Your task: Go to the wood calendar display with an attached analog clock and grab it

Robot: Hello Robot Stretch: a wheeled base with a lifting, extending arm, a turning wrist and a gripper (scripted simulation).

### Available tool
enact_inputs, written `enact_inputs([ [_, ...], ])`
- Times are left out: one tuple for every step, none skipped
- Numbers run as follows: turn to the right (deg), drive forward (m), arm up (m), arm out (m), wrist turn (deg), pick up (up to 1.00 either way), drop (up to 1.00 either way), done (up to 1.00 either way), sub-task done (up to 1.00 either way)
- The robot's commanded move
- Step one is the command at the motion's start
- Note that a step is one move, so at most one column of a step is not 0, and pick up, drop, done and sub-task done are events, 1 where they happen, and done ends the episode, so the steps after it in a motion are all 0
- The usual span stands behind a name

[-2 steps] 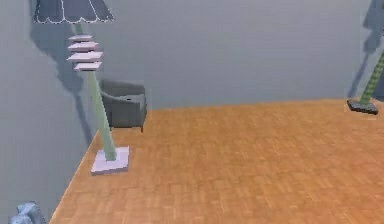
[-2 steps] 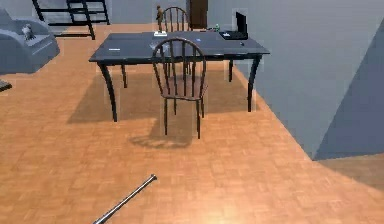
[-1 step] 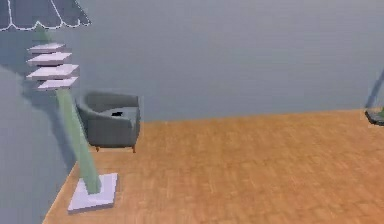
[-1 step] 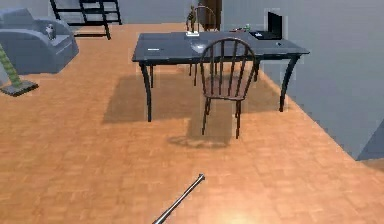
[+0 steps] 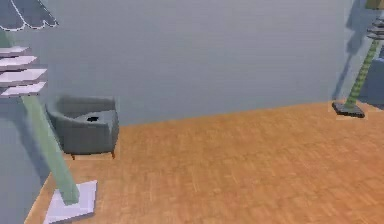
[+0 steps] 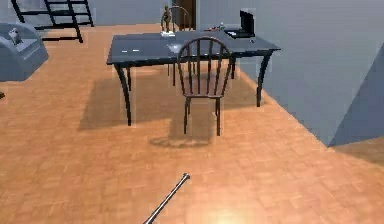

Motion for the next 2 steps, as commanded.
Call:
enact_inputs([
  [0.0,0.6,0.0,0.0,0.0,0.0,0.0,0.0,0.0],
  [36.0,0.0,0.0,0.0,0.0,0.0,0.0,0.0,0.0],
])
